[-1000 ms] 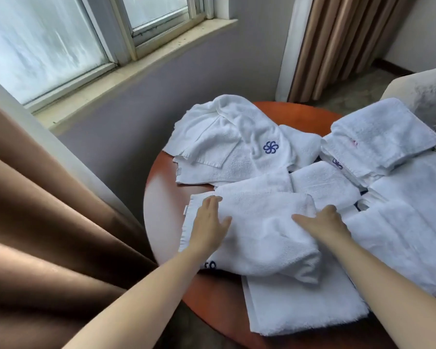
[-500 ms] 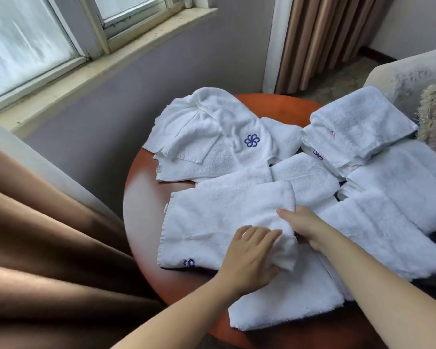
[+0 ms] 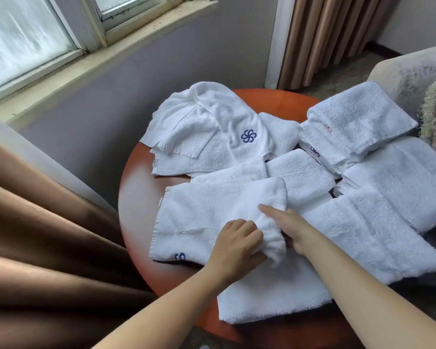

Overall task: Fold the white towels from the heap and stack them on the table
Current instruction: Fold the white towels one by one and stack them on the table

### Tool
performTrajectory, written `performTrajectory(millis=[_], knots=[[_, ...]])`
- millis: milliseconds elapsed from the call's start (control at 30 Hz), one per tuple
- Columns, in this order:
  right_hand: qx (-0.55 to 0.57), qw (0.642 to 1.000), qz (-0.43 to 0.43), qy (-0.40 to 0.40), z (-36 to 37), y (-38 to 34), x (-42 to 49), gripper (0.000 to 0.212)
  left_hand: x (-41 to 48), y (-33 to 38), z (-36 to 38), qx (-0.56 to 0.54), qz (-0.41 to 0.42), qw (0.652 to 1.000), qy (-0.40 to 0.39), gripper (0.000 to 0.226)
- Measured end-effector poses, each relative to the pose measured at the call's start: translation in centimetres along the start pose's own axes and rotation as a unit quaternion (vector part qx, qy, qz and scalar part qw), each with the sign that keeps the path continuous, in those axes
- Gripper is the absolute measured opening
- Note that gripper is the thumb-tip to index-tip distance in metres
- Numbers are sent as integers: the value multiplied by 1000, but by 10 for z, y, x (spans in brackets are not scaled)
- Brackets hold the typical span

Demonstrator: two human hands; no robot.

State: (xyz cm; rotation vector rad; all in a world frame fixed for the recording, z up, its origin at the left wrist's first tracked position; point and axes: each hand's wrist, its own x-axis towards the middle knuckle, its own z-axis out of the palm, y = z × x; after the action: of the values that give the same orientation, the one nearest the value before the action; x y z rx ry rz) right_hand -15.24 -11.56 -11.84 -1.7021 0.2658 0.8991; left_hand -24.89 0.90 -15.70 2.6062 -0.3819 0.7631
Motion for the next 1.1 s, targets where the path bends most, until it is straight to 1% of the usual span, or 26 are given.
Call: performTrajectory(millis=[33, 67, 100, 233, 300, 400, 467, 533, 567, 633, 667, 700, 767, 800, 867, 933, 967, 1000, 1033, 1067, 1100], knots=[[-18, 999, 19, -39, -1, 0, -4, 28, -1, 2, 1, -6, -19, 1000, 3, 35], [-32, 998, 18, -56, -3, 0, -6, 25, -2, 3, 2, -11, -34, 999, 5, 36], [-40, 998, 3, -52, -4, 0, -5, 23, -3, 5, 3, -19, -43, 999, 4, 35], [-76, 995, -67, 26, -18, -8, -2, 26, -3, 17, -1, -92, -56, 993, -43, 27], [-103, 989, -92, 59, -31, -18, -3, 28, 0, 18, -7, -108, -64, 991, -46, 27], [-149, 980, -85, 99, -60, -34, -5, 29, 2, 12, -12, -80, -86, 992, -46, 32], [-182, 972, -76, 128, -76, -40, -6, 28, 1, 6, -13, -55, -103, 991, -72, 39], [-218, 961, -73, 155, -81, -42, -11, 25, 1, 4, -14, -40, -147, 981, -121, 51], [-234, 956, -73, 161, -78, -42, -13, 24, 1, 4, -15, -37, -180, 969, -164, 60], [-251, 951, -79, 161, -67, -43, -20, 24, 0, 4, -13, -35, -245, 930, -273, 77], [-253, 951, -85, 155, -60, -44, -23, 25, -1, 2, -11, -29, -257, 913, -316, 80], [-255, 951, -96, 147, -53, -44, -26, 28, -2, 1, -10, -21, -257, 901, -348, 78], [-277, 946, -111, 126, -37, -48, -35, 33, -4, -1, -8, -13, -244, 891, -383, 66], [-300, 939, -119, 118, -29, -50, -41, 35, -4, -1, -8, -14, -241, 889, -390, 62], [-349, 921, -136, 107, -12, -51, -48, 37, -4, -4, -10, -35, -246, 887, -389, 59], [-396, 900, -150, 105, 4, -52, -53, 37, -4, -11, -17, -60, -242, 894, -372, 63], [-425, 885, -155, 113, 12, -53, -55, 35, -4, -15, -23, -55, -243, 900, -357, 71], [-451, 870, -158, 123, 19, -54, -57, 31, -6, -19, -29, -29, -254, 904, -342, 78], [-473, 856, -161, 133, 26, -56, -58, 28, -10, -25, -33, 18, -278, 900, -335, 78], [-491, 844, -164, 142, 33, -58, -60, 24, -15, -34, -36, 64, -314, 887, -332, 70], [-507, 832, -169, 150, 39, -60, -62, 22, -21, -41, -40, 82, -354, 871, -331, 61]])
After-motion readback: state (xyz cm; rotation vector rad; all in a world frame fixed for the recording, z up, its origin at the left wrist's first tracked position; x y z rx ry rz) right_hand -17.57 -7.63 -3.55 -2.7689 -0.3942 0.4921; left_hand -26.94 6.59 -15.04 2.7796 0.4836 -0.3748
